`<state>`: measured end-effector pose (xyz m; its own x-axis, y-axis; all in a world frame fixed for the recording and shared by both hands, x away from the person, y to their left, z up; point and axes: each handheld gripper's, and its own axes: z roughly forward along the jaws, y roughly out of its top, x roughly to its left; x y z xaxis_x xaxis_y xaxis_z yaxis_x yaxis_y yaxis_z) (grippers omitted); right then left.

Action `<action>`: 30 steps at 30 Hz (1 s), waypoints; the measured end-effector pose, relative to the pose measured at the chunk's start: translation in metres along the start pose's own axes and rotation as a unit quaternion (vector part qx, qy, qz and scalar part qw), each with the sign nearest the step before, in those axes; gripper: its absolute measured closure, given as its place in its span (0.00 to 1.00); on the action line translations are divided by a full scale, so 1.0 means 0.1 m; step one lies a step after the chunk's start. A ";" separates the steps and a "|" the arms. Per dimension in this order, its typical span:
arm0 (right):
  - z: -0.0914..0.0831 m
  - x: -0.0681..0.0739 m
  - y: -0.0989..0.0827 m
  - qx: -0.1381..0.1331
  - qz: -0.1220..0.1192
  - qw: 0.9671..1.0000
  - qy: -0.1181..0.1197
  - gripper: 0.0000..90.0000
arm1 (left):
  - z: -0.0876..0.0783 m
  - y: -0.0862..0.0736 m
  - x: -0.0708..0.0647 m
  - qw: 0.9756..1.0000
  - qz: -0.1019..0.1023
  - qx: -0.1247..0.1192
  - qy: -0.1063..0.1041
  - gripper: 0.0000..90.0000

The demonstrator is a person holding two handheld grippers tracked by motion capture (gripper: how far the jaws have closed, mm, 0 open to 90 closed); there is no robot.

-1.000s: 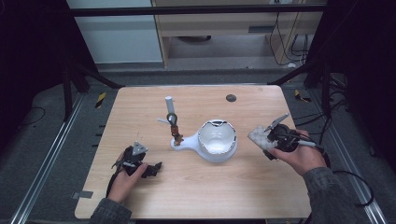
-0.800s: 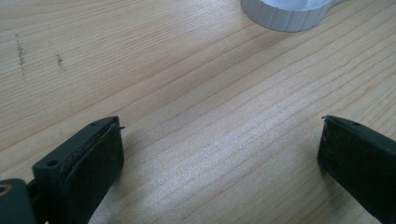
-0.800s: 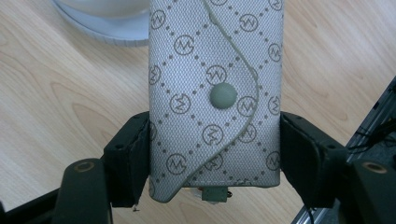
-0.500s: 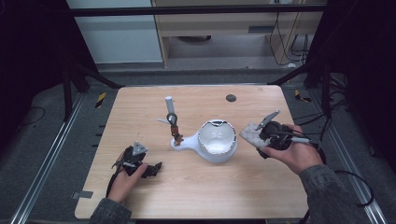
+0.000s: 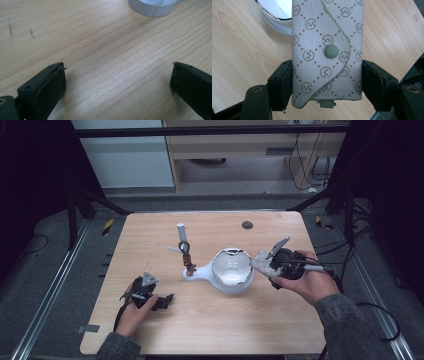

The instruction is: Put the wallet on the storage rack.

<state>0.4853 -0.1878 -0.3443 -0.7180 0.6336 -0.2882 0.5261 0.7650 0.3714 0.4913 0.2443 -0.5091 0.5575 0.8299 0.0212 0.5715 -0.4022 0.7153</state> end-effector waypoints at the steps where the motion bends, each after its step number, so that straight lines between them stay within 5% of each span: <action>1: 0.00 0.00 0.01 0.000 -0.003 1.000 -0.001 0.34 | 0.00 0.00 0.00 1.000 0.000 0.000 0.000 0.00; 30: 0.01 0.21 0.25 -0.003 -0.039 0.999 0.014 0.34 | 0.00 0.00 0.00 1.000 0.002 0.000 0.000 0.00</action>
<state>0.4842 -0.1553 -0.3415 -0.7698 0.5678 -0.2914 0.4647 0.8116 0.3540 0.4913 0.2443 -0.5090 0.5591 0.8287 0.0235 0.5700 -0.4049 0.7149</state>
